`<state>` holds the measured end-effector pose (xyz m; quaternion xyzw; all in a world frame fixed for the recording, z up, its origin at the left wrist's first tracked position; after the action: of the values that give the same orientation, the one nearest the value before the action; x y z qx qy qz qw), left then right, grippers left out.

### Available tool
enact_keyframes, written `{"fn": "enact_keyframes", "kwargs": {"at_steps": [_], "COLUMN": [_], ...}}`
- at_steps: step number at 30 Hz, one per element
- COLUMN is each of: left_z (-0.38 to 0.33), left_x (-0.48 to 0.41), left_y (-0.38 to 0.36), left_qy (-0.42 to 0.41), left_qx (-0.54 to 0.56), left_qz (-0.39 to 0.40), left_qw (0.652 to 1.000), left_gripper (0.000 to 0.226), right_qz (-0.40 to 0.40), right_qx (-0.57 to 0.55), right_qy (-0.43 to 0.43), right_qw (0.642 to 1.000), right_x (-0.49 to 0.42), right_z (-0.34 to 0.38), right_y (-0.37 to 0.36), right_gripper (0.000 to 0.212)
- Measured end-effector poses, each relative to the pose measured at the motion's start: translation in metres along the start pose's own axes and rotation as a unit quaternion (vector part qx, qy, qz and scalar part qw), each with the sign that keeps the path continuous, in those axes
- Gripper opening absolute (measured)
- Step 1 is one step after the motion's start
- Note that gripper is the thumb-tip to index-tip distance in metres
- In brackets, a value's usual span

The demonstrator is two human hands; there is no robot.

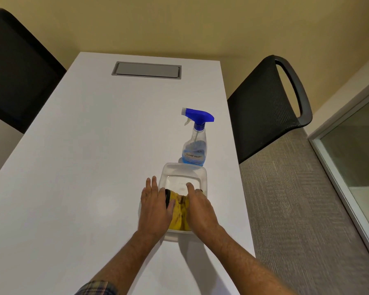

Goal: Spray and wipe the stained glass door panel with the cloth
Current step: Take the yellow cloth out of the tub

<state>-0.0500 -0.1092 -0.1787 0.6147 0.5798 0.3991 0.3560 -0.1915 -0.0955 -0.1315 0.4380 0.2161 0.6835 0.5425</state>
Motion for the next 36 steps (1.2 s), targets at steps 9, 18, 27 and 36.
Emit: {"fn": "enact_keyframes", "kwargs": {"at_steps": [9,18,27,36], "left_z": [-0.001,-0.001,-0.001,0.0], "left_x": [0.0,0.002,0.003,0.003], "left_y": [-0.002,-0.002,-0.005,-0.006], "left_qy": [0.009,0.004,0.003,0.002], "left_qx": [0.017,0.026,0.006,0.024], "left_qz": [0.002,-0.004,-0.008,-0.017], "left_qw": [1.0,1.0,1.0,1.0], "left_gripper": [0.048,0.052,0.059,0.053], "right_qz": [-0.014,0.057,0.093,-0.004], "right_qx": [0.123,0.326,0.325,0.155], "right_qy": [0.067,0.053,0.047,0.074], "right_qw": [0.99,0.942,0.94,0.985], "right_x": [0.001,-0.024,-0.03,-0.018], "right_z": [0.003,0.009,0.008,0.021], "right_y": [-0.016,-0.031,-0.039,-0.003], "right_gripper": [0.07,0.078,0.067,0.044]}}
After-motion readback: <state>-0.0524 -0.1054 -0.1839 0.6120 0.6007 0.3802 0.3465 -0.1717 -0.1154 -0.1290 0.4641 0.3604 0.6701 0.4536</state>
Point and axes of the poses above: each hand's wrist, its own x-axis away from the middle knuckle, its own y-axis out of the back of the hand, z = x × y, the point moved 8 cm from there along -x, towards the middle knuckle, and after that the axes turned 2 degrees about -x, right-handed, at the moved point
